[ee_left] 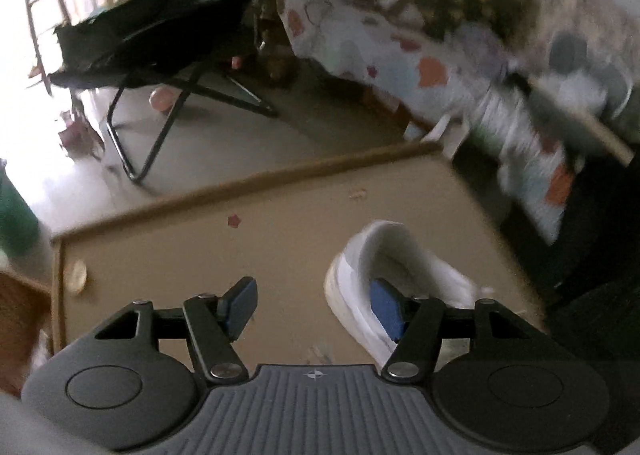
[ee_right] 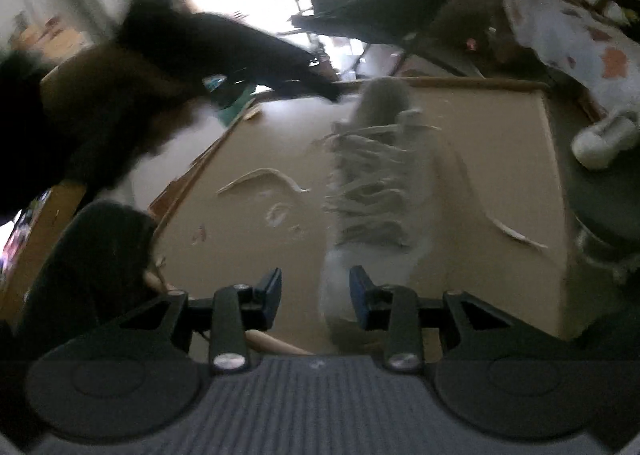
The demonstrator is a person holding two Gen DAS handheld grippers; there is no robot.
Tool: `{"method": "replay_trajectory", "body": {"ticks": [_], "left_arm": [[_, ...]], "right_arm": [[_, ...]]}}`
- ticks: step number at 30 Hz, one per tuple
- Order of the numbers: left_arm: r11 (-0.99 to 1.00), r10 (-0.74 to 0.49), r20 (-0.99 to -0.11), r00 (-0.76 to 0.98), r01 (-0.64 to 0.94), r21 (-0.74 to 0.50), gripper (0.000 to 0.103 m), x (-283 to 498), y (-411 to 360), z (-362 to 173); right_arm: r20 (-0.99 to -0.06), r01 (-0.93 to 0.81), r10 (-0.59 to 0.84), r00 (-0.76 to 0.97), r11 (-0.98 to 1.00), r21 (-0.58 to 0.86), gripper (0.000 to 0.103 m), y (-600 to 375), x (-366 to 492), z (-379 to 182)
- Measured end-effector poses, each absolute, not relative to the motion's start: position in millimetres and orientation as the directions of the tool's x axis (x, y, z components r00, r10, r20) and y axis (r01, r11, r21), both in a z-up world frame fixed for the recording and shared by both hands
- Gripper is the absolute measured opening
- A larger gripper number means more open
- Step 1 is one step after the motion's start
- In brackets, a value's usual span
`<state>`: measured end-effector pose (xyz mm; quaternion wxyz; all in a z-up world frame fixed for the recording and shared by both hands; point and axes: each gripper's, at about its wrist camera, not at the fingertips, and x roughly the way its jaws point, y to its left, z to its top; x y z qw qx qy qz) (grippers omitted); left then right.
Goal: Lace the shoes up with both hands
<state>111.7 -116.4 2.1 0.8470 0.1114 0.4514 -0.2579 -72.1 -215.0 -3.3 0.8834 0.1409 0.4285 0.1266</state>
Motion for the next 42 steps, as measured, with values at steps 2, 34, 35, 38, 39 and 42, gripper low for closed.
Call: {"method": "replay_trajectory", "body": {"ticks": [2,34,35,38,39,42], "left_arm": [[0.829,-0.303,-0.834,0.461,0.560,0.008,0.072,124.3,-133.1,-2.3],[0.945,-0.310,-0.919,0.243,0.183,-0.270,0.073,52.5,-56.0,-13.9],[0.944,-0.323,-0.913,0.248,0.159,-0.290,0.073,51.8,-57.0,-14.6],[0.952,-0.305,-0.919,0.248,0.094,-0.291,0.073,53.0,-57.8,-18.2],[0.952,-0.305,-0.921,0.242,0.078,-0.295,0.073,53.4,-55.8,-19.4],[0.947,-0.317,-0.920,0.233,0.029,-0.319,0.073,54.3,-42.3,-22.7]], "right_arm": [[-0.712,-0.142,0.386,0.587,0.915,0.379,0.037,-210.4,-69.5,-3.5],[-0.835,-0.145,0.136,0.534,0.987,0.068,0.033,-224.9,72.2,-28.8],[-0.833,-0.164,0.146,0.534,0.984,0.068,0.033,-218.2,78.4,-27.6],[-0.823,-0.219,0.173,0.542,0.974,0.060,0.034,-209.8,87.2,-18.9],[-0.820,-0.236,0.178,0.544,0.970,0.053,0.034,-207.7,89.5,-15.1],[-0.799,-0.253,0.161,0.579,0.967,0.011,0.035,-221.5,74.8,6.1]]}}
